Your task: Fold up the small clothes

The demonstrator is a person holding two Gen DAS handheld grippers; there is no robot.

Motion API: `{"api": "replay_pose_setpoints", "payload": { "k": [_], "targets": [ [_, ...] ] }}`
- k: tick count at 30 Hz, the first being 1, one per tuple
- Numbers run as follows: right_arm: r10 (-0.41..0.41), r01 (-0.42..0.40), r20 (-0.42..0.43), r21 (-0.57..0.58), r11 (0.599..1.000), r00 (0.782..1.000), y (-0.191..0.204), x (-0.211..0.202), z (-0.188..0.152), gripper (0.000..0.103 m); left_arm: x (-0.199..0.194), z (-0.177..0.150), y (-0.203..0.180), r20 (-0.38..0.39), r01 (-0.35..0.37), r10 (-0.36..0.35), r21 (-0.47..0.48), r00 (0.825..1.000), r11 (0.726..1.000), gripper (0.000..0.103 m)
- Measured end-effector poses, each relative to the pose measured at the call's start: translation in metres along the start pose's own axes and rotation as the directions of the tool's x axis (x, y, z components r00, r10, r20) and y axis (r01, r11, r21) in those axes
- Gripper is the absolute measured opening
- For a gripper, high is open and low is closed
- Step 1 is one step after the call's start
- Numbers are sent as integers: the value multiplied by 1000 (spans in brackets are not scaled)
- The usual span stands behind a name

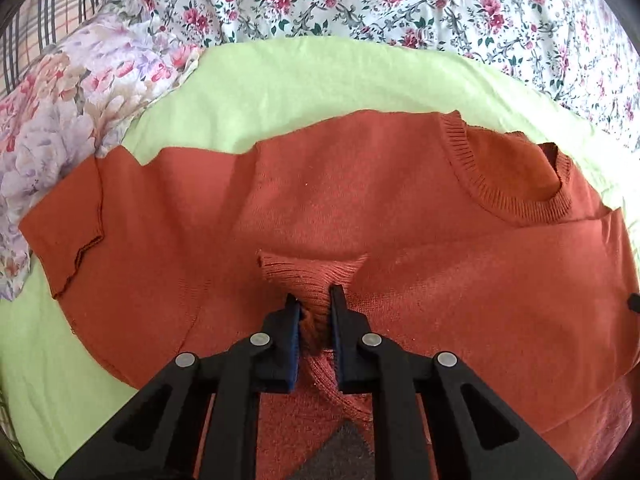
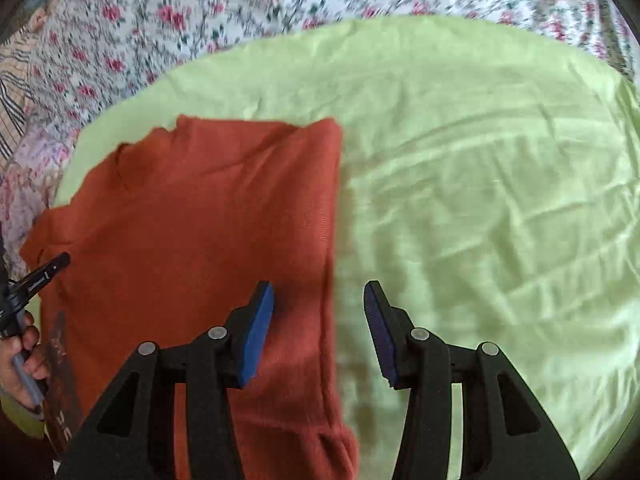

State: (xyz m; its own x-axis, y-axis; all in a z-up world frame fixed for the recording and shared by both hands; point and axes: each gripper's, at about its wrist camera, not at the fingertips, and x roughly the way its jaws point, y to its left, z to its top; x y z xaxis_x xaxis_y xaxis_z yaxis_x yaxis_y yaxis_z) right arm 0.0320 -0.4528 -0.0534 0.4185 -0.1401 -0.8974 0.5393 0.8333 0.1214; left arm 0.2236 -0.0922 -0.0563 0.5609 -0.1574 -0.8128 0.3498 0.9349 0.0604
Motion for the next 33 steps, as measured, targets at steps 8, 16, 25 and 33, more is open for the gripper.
{"api": "replay_pose_setpoints", "payload": {
  "k": [8, 16, 25, 33],
  "targets": [
    [-67, 65, -15, -87, 994, 998, 10, 7, 4, 21, 0, -6, 10, -25, -25, 25, -5, 999, 1000, 29],
    [68, -61, 54, -110, 992, 996, 46, -36, -19, 48, -40, -34, 63, 0, -184, 185, -31, 983, 982, 39],
    [225, -237, -77, -234, 943, 971, 123, -14, -53, 51, -6, -8, 151, -46, -403, 401, -40, 915, 914, 72],
    [255, -280, -127, -254, 926, 958, 144, -1, -57, 51, 48, 35, 189, -85, -391, 386, -58, 919, 919, 31]
  ]
}}
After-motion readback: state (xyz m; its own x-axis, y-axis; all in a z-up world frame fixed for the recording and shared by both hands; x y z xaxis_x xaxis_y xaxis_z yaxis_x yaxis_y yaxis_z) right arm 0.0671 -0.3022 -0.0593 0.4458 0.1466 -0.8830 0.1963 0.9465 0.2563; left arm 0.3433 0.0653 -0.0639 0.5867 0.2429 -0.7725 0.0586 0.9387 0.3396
